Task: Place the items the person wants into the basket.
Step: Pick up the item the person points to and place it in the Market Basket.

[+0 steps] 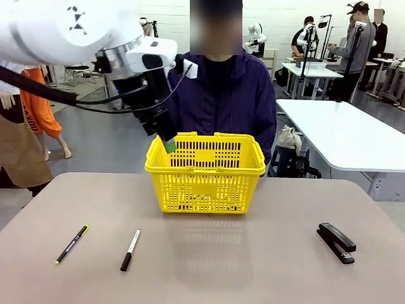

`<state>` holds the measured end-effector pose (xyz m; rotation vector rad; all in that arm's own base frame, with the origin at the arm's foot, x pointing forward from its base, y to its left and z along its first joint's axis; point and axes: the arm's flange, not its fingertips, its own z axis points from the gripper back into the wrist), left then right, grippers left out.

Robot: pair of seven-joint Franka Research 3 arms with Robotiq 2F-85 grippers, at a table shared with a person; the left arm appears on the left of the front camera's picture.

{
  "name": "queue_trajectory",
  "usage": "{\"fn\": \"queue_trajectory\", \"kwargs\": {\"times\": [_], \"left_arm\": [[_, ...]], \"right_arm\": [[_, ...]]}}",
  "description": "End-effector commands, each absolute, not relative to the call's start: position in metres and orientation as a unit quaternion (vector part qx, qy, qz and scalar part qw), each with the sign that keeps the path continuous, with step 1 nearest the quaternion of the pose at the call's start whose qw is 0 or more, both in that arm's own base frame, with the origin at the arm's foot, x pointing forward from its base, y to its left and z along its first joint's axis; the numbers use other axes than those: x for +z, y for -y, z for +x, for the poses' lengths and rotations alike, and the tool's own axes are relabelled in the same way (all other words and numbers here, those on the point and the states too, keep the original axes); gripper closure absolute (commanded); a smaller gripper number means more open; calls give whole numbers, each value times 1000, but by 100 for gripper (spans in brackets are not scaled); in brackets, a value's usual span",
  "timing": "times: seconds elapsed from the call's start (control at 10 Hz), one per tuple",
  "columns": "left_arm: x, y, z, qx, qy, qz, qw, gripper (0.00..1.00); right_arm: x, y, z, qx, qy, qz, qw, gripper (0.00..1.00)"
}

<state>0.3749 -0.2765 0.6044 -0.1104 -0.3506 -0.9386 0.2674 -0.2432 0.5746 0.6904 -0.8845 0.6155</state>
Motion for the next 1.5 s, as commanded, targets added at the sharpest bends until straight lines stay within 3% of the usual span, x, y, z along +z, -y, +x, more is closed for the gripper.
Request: {"fn": "queue_trajectory", "kwargs": {"times": [0.0, 0.1, 0.2, 1.2, 1.4], "left_arm": [[592, 270, 382, -457, 162, -69, 872, 0], [585, 268, 391, -445, 141, -65, 882, 0], [597, 272, 376, -449, 162, -53, 877, 0], [597, 274, 378, -449, 161, -56, 877, 0], [618, 201, 364, -503, 177, -165, 830, 0]], "right_arm": [[577, 243, 270, 289, 427, 329, 791, 0], [577, 243, 270, 289, 427, 329, 791, 0], [577, 243, 270, 289, 427, 329, 791, 0], [577, 243, 270, 289, 427, 329, 791, 0], [577, 243, 270, 289, 427, 329, 791, 0]]}}
